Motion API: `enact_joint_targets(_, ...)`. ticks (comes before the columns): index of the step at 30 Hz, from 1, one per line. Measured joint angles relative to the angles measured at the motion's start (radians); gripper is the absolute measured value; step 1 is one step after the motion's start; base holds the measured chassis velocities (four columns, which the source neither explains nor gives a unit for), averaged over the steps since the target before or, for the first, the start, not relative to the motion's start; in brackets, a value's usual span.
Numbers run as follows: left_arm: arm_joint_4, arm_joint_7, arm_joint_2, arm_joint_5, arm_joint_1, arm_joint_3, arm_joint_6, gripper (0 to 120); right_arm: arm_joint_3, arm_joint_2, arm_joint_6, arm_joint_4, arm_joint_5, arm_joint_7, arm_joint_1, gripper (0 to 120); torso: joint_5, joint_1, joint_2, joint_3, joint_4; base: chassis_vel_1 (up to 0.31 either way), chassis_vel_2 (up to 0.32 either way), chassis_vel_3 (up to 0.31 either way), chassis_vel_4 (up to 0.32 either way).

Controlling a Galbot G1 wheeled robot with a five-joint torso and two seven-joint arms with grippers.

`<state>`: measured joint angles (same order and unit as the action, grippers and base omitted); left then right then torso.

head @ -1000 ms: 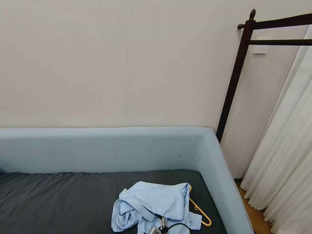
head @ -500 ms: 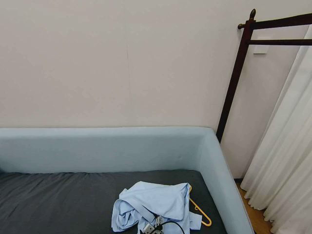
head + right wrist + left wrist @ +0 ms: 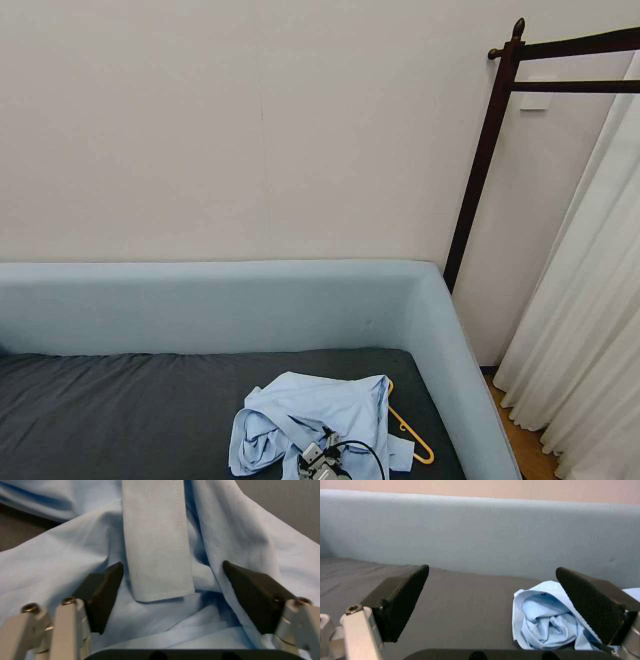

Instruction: Pick up the clothes from the sofa and hang them on the clothes hanger.

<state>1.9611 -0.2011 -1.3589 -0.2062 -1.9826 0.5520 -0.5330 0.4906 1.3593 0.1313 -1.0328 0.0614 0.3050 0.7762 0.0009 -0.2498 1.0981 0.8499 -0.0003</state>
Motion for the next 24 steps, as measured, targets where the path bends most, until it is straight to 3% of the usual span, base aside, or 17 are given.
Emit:
enact_joint_targets(3, -0.002, 0.001, -0.001, 0.0, 0.002, -0.003, 0.0, 100, 0.002, 0.006, -0.002, 0.001, -0.021, 0.018, 0.011, 63, 0.0001, 0.0, 0.0, 0.0, 0.0, 0.0, 0.0, 0.0, 0.0)
enact_joint_targets(8, -0.002, 0.001, -0.002, 0.0, 0.002, -0.003, -0.001, 100, 0.005, 0.009, -0.002, -0.001, -0.037, 0.03, 0.02, 51, 0.0001, 0.0, 0.0, 0.0, -0.0001, 0.0, 0.0, 0.0, 0.0)
enact_joint_targets(12, -0.005, 0.004, -0.003, 0.0, -0.004, -0.006, -0.012, 100, -0.006, 0.018, -0.003, 0.009, -0.066, 0.052, 0.031, 27, 0.0001, 0.0, 0.0, 0.0, 0.0, 0.0, 0.0, 0.0, 0.0)
enact_joint_targets(17, -0.005, 0.005, -0.003, 0.001, -0.005, -0.007, -0.014, 100, -0.021, 0.022, -0.015, 0.024, -0.079, 0.055, 0.027, 11, 0.0001, 0.0, 0.0, 0.0, 0.0, 0.0, 0.0, 0.0, 0.0)
enact_joint_targets(21, -0.005, 0.006, 0.001, 0.003, -0.004, -0.007, -0.014, 100, -0.023, 0.008, -0.017, 0.002, -0.066, 0.055, 0.024, 0, 0.0002, 0.0, 0.0, 0.0, 0.0001, 0.0, 0.0, 0.0, 0.0)
enact_joint_targets(24, -0.009, 0.007, 0.005, 0.003, 0.002, -0.007, -0.014, 100, -0.015, -0.021, -0.012, -0.053, -0.022, 0.043, 0.024, 0, 0.0003, 0.0, 0.0, 0.0, 0.0001, 0.0, 0.0, 0.0, 0.0)
